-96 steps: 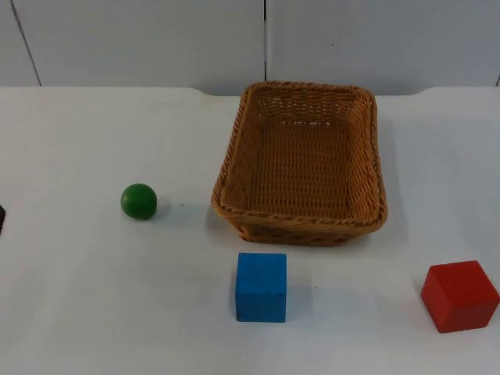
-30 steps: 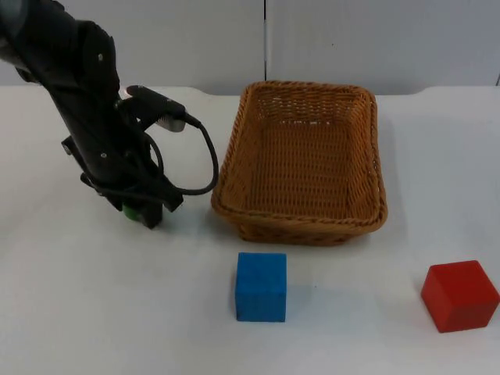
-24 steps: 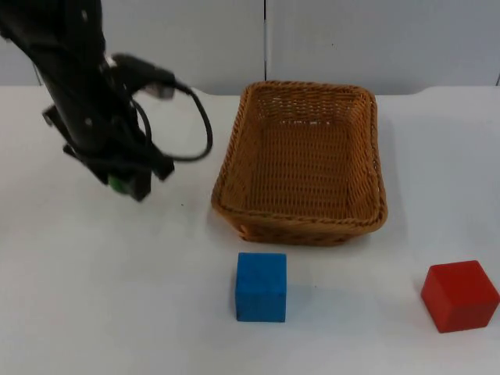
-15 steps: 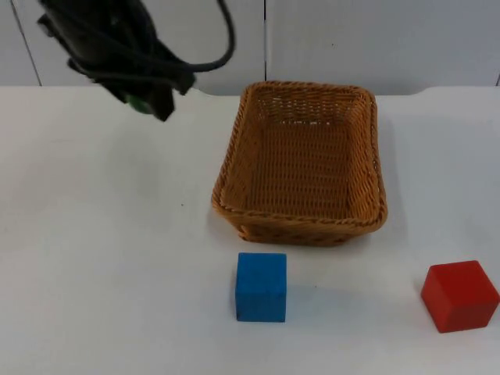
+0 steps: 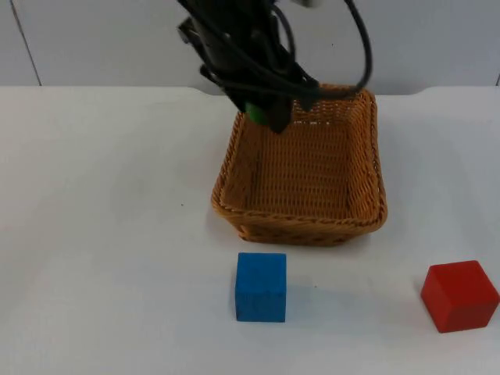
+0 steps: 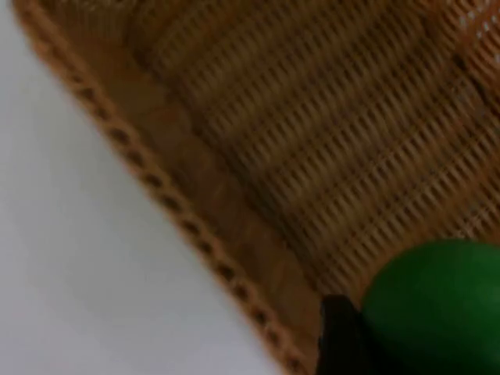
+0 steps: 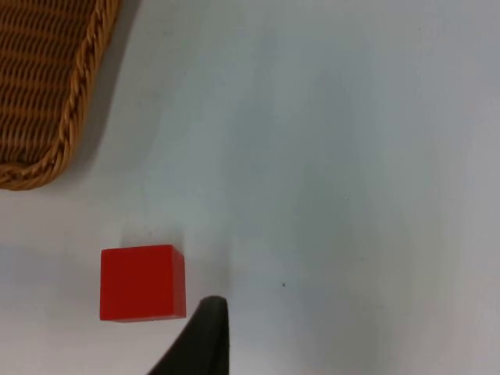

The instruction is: Place all geometric objects except the red cube into the basket.

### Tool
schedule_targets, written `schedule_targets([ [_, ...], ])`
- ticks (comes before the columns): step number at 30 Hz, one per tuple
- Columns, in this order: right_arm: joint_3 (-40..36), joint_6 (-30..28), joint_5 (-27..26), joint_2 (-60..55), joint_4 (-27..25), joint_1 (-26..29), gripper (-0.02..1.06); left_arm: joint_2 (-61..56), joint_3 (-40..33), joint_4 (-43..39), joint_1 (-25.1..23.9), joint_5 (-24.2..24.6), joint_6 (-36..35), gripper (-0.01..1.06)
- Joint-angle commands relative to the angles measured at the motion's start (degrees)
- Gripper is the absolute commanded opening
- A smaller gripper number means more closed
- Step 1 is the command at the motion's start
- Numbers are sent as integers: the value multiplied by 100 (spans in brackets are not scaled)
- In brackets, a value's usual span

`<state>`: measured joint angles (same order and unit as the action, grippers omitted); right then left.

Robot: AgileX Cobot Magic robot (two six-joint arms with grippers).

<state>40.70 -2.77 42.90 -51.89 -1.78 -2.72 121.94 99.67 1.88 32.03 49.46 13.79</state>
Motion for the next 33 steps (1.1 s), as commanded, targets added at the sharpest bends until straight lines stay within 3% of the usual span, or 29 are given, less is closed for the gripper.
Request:
schedule_targets([
  [1,-116,-4,-99,15,9,34,105,445,375,51,131,157,-54,0],
  [12,-200,41,-225,15,9,34,105,1060,412,2,159,119,-114,0],
  [15,-200,41,-225,15,9,34,105,1088,412,11,159,119,-139,6],
  [17,-200,41,-225,15,9,34,105,1097,412,11,159,82,-221,24],
  [18,-200,41,-225,15,9,34,105,1097,412,11,159,82,-221,27],
  [21,-200,41,-225,15,-3,22,105,1097,412,144,159,107,-221,62],
  [22,-200,41,-225,15,-3,22,105,1097,412,144,159,107,-221,62],
  [25,-200,41,-225,15,-3,22,105,1073,412,263,159,173,-221,87],
  [27,-200,41,-225,15,-3,22,105,998,412,323,159,265,-221,94],
  [33,-200,41,-203,15,-3,21,105,455,412,323,159,658,-230,96],
])
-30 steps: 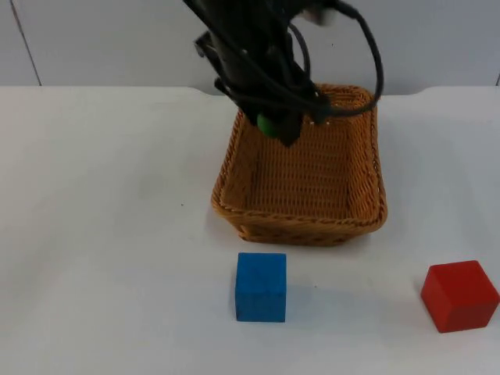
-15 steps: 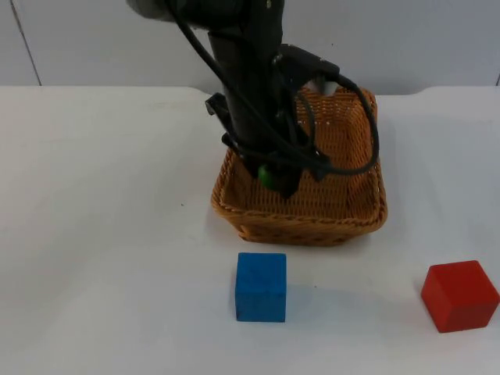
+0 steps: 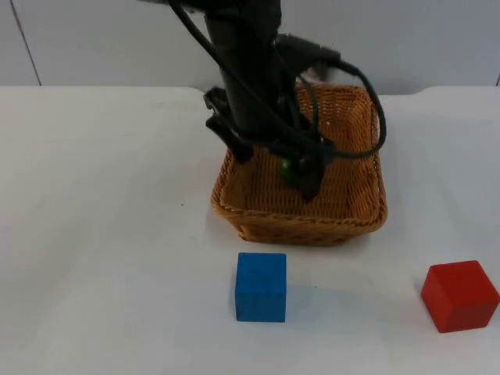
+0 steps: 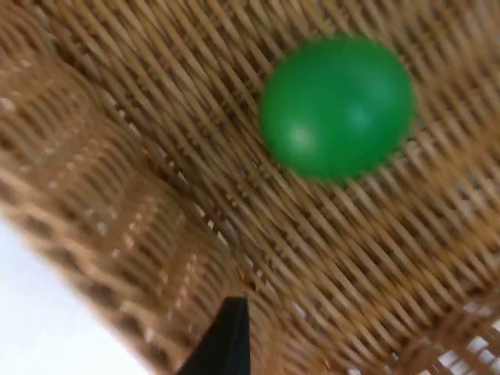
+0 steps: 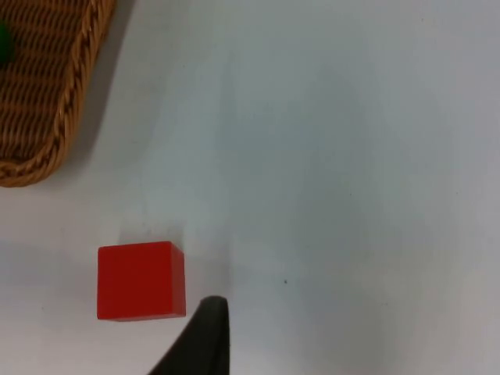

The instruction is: Place all geometric objects except the red cube into the basket.

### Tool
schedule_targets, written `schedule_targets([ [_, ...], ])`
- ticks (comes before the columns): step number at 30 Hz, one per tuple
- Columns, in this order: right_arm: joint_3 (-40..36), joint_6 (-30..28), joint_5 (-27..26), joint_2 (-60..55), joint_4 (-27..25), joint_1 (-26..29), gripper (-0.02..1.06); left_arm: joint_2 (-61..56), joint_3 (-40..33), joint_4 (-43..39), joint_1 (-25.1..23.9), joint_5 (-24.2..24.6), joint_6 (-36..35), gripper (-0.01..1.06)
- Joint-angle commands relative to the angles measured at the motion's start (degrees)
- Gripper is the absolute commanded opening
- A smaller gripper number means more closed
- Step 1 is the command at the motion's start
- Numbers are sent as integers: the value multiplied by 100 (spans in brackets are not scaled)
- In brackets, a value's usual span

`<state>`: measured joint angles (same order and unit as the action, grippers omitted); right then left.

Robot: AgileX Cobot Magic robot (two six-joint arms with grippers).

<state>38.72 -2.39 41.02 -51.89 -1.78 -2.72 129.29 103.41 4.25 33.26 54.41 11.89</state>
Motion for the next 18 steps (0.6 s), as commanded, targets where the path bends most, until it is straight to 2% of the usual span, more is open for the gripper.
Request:
schedule_targets([
  [1,-1,3,-15,15,-3,21,105,-281,39,86,37,163,-40,96],
  [10,-1,15,-15,15,-3,21,105,-1446,13,87,-143,1015,-107,96],
  [13,-1,15,-15,15,-3,21,105,-1686,-67,71,-225,1135,-148,96],
  [18,-1,15,-15,15,-17,21,105,-2210,-696,83,-512,1087,-198,96],
])
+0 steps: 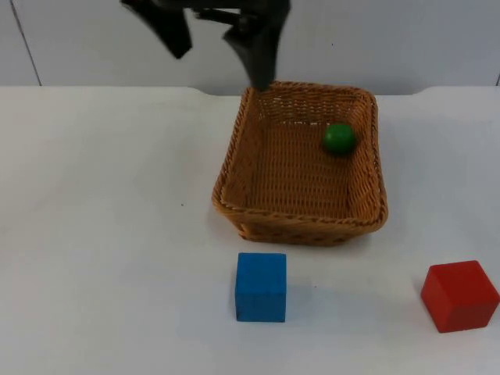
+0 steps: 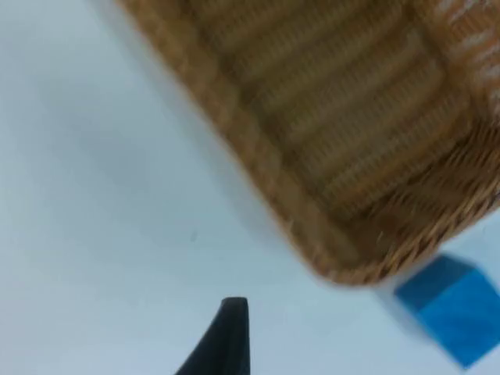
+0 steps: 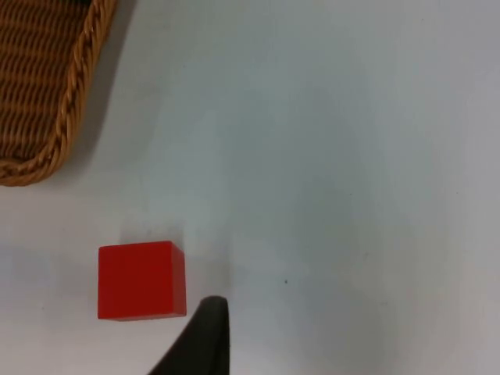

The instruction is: Place all geometric objects except the red cube into the basket.

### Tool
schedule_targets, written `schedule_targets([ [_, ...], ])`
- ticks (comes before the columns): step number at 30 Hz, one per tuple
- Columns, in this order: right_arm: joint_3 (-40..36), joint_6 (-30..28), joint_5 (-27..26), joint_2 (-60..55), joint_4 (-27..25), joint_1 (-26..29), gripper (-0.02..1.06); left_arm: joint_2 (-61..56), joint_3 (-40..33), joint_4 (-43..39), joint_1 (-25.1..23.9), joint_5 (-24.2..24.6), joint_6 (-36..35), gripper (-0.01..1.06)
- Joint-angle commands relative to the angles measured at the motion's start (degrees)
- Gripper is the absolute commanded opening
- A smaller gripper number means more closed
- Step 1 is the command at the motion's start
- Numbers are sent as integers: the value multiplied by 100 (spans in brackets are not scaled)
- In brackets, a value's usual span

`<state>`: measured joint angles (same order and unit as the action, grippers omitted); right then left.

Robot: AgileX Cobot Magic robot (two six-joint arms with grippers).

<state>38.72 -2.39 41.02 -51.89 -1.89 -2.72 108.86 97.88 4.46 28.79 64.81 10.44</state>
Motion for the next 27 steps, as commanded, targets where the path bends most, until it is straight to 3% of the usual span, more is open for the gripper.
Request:
schedule_targets([
  [1,-1,15,-15,15,-18,21,105,-287,-376,61,-171,0,-52,96],
  [19,-1,26,-27,15,-17,21,105,-2778,-4584,724,-2300,-1594,-209,96],
  [27,-1,26,-37,15,-30,21,105,-3663,-5514,653,-2559,-1743,-409,96],
])
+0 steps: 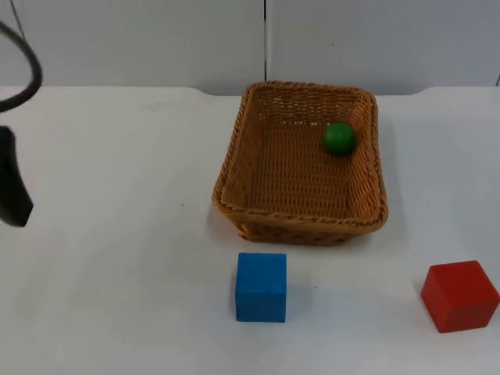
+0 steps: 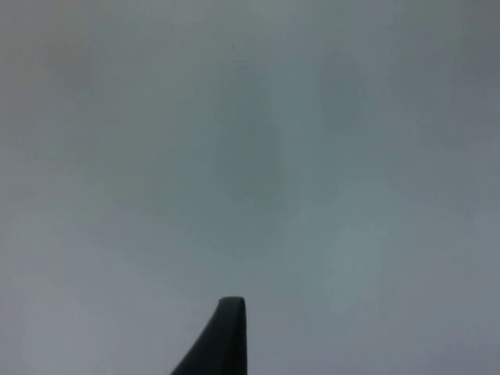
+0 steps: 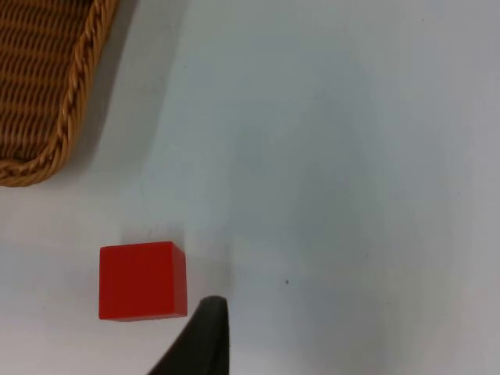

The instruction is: Place all geometric objects except the red cube into the basket.

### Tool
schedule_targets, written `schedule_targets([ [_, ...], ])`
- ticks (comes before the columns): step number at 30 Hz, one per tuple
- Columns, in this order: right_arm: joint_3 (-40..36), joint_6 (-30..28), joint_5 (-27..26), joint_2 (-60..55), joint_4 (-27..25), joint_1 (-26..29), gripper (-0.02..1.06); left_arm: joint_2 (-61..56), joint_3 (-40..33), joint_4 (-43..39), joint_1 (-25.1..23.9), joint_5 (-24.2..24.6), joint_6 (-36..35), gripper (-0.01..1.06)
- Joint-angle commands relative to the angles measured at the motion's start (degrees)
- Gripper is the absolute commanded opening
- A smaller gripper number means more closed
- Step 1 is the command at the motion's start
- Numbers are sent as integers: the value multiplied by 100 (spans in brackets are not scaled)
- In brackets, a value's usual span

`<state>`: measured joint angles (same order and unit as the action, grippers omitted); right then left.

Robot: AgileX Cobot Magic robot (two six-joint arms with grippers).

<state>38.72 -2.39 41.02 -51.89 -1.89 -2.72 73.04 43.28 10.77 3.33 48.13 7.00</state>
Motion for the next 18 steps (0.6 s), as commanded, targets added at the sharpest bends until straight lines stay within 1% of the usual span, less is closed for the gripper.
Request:
schedule_targets([
  [1,-1,26,-26,15,-30,21,105,-336,-186,23,-13,-75,-113,99],
  [3,-1,26,-16,15,-30,21,105,-648,-319,12,-13,-113,-166,105],
  [8,-1,26,8,15,-30,21,105,-1134,-524,12,-13,-127,-166,105],
  [10,-1,26,7,15,-134,21,105,-1251,-536,12,-13,-65,-166,105],
  [14,-1,1,43,15,-278,21,105,-1315,-545,12,-13,-2,-166,105],
  [18,-1,4,135,15,-277,21,105,-1315,-545,12,-13,8,-166,105],
])
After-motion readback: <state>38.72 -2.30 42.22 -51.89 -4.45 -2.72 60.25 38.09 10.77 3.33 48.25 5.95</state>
